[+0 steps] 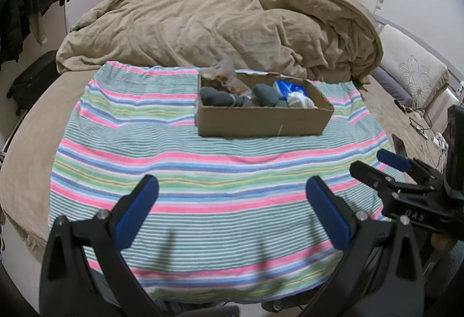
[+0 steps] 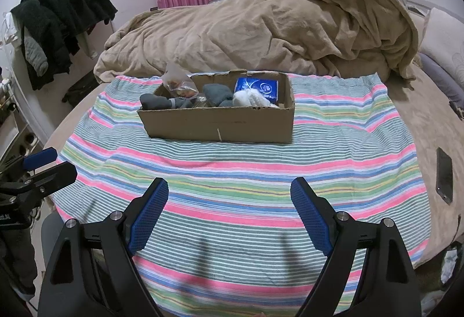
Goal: Organize objects
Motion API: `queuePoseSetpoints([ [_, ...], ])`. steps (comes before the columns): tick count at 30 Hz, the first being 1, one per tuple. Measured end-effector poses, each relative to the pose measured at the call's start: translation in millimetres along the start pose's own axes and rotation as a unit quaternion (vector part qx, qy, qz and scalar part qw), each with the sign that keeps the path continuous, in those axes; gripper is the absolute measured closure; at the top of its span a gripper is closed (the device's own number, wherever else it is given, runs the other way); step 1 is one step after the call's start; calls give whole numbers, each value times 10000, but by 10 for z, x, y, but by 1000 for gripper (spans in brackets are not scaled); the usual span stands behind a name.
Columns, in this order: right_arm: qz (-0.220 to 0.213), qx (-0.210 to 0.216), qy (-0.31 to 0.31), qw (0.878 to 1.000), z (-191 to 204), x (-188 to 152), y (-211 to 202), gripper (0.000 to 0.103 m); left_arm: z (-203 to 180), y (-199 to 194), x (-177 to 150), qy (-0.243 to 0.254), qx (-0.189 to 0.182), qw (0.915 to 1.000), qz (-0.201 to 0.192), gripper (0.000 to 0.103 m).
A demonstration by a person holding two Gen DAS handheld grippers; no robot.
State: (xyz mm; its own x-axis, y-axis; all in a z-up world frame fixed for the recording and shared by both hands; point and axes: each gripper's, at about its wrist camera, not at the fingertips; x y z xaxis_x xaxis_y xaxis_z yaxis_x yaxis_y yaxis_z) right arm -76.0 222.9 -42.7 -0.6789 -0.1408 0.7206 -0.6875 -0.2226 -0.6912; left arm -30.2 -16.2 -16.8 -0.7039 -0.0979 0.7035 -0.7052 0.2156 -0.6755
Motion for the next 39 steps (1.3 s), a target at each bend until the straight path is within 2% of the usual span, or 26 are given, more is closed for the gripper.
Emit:
queuePoseSetpoints([
  [39, -38, 78, 3, 10000, 21, -3, 18, 14, 32, -14, 16, -85, 13, 10000, -21, 1],
])
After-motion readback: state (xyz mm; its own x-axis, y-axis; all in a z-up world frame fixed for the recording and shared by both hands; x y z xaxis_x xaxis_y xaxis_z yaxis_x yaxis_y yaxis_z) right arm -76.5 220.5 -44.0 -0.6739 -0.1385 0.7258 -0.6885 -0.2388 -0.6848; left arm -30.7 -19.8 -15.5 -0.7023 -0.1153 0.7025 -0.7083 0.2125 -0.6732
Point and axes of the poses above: each gripper's, at about its wrist camera, not at the fingertips, and y roughly the way its jaws point, z to its left, x to its top, and after that the axes turned 6 degrees about -x, right-handed
